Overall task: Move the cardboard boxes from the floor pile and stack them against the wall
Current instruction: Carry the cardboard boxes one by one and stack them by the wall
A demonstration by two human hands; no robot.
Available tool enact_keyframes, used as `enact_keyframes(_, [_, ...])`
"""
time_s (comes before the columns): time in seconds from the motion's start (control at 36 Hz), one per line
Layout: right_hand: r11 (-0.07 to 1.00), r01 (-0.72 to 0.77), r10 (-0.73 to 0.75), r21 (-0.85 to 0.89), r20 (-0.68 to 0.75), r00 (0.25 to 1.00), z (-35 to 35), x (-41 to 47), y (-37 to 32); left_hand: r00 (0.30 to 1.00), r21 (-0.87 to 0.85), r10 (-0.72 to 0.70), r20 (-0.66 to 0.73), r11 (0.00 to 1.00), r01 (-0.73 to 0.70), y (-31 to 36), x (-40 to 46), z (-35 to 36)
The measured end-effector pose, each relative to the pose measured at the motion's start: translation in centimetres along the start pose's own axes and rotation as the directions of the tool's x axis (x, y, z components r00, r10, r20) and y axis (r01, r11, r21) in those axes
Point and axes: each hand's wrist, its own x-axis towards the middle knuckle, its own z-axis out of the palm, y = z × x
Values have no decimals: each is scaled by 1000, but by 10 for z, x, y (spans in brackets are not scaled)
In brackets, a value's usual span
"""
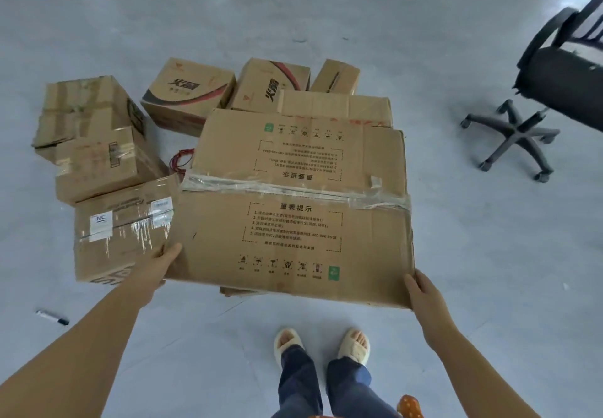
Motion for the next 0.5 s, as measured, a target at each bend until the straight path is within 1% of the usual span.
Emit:
enact_keyframes(0.06, [998,-44,43,37,27,999,2,1,5,999,-62,-21,30,998,23,-8,0,-1])
enact_keyframes(0.11, [987,-91,85,130,49,995,4,0,4,999,-122,-15,50,992,21,-11,-1,0])
enact_keyframes(0.19, [965,-120,110,235,57,992,7,-2,-5,999,-185,32,12,982,-29,-8,-1,4])
enact_keyframes(0.28, [955,-82,75,285,37,997,2,-3,-16,996,-219,87,-28,971,-91,0,-1,4])
enact_keyframes(0.44, [915,46,-68,400,41,997,-12,-8,-50,983,-243,183,-18,953,-182,35,-13,-2])
enact_keyframes(0.5, [904,62,-92,423,51,994,-16,-8,-60,978,-246,208,-19,947,-206,48,-22,-3])
